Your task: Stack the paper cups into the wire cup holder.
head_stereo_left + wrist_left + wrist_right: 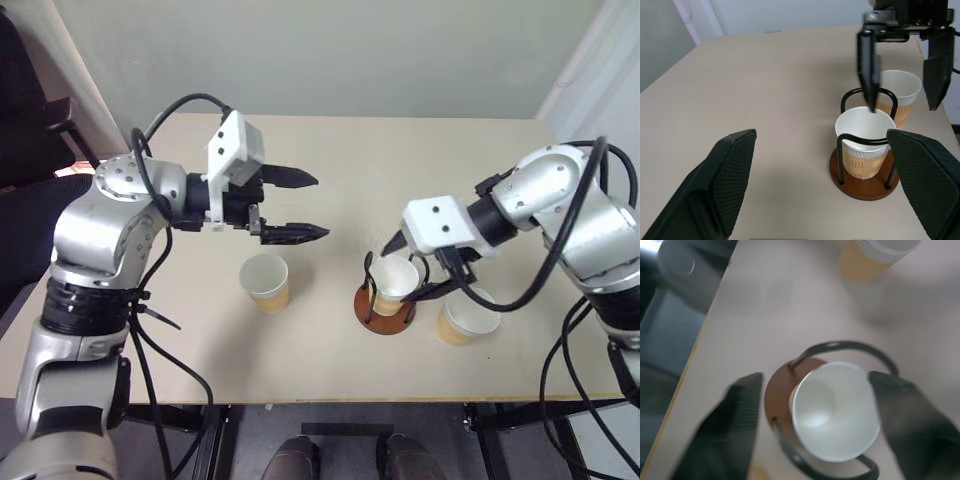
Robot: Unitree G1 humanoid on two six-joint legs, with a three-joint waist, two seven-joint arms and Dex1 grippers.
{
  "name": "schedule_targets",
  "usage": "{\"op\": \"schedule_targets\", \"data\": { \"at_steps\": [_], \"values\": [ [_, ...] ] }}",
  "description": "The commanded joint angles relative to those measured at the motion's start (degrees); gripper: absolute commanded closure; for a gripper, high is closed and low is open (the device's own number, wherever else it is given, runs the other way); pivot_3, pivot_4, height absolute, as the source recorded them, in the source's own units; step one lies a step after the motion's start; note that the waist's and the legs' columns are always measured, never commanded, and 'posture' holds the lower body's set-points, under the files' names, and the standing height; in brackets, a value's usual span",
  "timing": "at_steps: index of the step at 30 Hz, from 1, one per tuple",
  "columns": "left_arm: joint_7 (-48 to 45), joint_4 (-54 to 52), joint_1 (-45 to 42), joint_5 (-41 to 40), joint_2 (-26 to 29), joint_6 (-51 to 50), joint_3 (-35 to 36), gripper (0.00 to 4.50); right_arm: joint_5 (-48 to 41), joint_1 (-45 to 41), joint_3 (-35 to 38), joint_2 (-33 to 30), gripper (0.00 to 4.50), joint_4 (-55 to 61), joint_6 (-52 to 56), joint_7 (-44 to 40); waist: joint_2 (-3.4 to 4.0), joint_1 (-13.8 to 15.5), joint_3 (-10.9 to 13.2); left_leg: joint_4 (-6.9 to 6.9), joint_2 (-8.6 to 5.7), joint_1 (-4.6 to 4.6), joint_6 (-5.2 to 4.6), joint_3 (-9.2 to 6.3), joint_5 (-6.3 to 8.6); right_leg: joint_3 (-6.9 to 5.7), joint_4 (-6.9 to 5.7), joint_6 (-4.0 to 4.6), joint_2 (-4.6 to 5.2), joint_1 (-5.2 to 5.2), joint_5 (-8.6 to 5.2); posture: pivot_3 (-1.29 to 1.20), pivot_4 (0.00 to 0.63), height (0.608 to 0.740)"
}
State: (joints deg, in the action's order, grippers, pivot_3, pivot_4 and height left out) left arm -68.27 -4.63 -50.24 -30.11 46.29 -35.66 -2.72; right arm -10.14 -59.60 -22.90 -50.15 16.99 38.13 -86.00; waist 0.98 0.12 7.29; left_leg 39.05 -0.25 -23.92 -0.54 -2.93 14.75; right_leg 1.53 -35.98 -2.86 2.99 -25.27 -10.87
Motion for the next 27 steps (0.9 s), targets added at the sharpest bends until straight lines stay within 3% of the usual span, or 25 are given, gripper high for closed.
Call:
{"op": "schedule_targets", "data": {
  "at_steps": [1, 4, 7, 9, 14, 18, 22, 27],
  "values": [
    [0.2, -1.1, -0.4, -0.1, 1.1, 0.5, 2.4, 0.0, -3.6, -2.1, 7.4, -0.3, 0.13, -0.7, 5.3, 3.1, 0.0, 0.0, 0.0, 0.0, 0.0, 0.0, 0.0, 0.0, 0.0, 0.0, 0.01, 0.0, 0.0, 0.0, 0.0, 0.0, 0.15, 0.74],
    [0.9, -0.2, -0.3, 0.9, 2.2, 1.1, 3.1, 0.0, -7.6, -4.1, 18.0, -0.4, 0.13, -4.0, 14.7, 10.3, 0.0, 0.1, 0.0, 0.01, -0.01, -0.02, 0.0, 0.03, 0.0, 0.02, 0.02, 0.0, 0.01, 0.0, 0.0, 0.0, 0.15, 0.74],
    [1.8, 1.0, -0.6, 2.2, 3.2, 1.4, 3.2, 0.0, -14.6, -5.1, 27.9, 0.6, 0.13, -0.3, 25.4, 15.5, 0.0, 0.1, 0.0, -0.06, -0.01, -0.02, 0.0, 0.01, 0.0, 0.0, 0.04, 0.03, 0.0, -0.01, -0.03, 0.0, 0.15, 0.74],
    [2.0, 1.6, -0.8, 2.5, 3.3, 1.5, 3.3, 0.0, -17.7, -5.0, 31.1, 0.6, 0.13, 1.6, 30.2, 18.0, 0.0, 0.1, 0.0, -0.14, -0.01, 0.01, 0.01, 0.02, 0.0, 0.0, 0.05, 0.09, -0.01, -0.03, -0.09, 0.0, 0.15, 0.74],
    [1.0, 2.7, -1.2, 3.6, 3.0, 2.1, 2.3, 0.0, -19.4, 1.6, 30.7, -2.2, 0.13, 5.5, 30.3, 22.0, 0.0, 0.1, 0.0, -0.13, -0.01, 0.01, 0.03, 0.0, 0.0, 0.0, 0.05, 0.06, -0.01, -0.02, -0.1, 0.0, 0.15, 0.74],
    [0.5, 3.6, -1.6, 3.8, 2.9, 2.5, 2.5, 0.0, -22.3, 1.5, 30.7, -1.9, 0.13, 6.9, 31.7, 24.6, 0.06, 0.1, 0.0, -0.08, -0.02, 0.02, 0.03, 0.06, -0.02, 0.04, -0.04, -0.03, 0.0, -0.07, -0.05, 0.0, 0.15, 0.74],
    [1.0, 3.0, -2.1, 2.9, 2.3, 1.5, 3.3, 0.0, -25.4, 1.0, 30.6, -6.5, 0.13, 7.3, 33.0, 23.2, 0.06, 0.2, 0.0, -0.09, -0.01, 0.0, 0.01, 0.03, -0.03, 0.03, -0.02, -0.03, -0.01, -0.06, -0.05, 0.0, 0.15, 0.74],
    [-4.8, 2.0, 0.6, 2.8, 6.2, 1.5, 1.9, 0.0, -29.6, 2.0, 30.9, -10.9, 0.13, 8.2, 33.5, 22.0, 0.06, 0.2, 0.0, -0.11, -0.03, -0.07, -0.01, 0.05, 0.01, 0.03, 0.09, -0.05, 0.0, -0.08, -0.06, 0.0, 0.15, 0.74]
  ]
}}
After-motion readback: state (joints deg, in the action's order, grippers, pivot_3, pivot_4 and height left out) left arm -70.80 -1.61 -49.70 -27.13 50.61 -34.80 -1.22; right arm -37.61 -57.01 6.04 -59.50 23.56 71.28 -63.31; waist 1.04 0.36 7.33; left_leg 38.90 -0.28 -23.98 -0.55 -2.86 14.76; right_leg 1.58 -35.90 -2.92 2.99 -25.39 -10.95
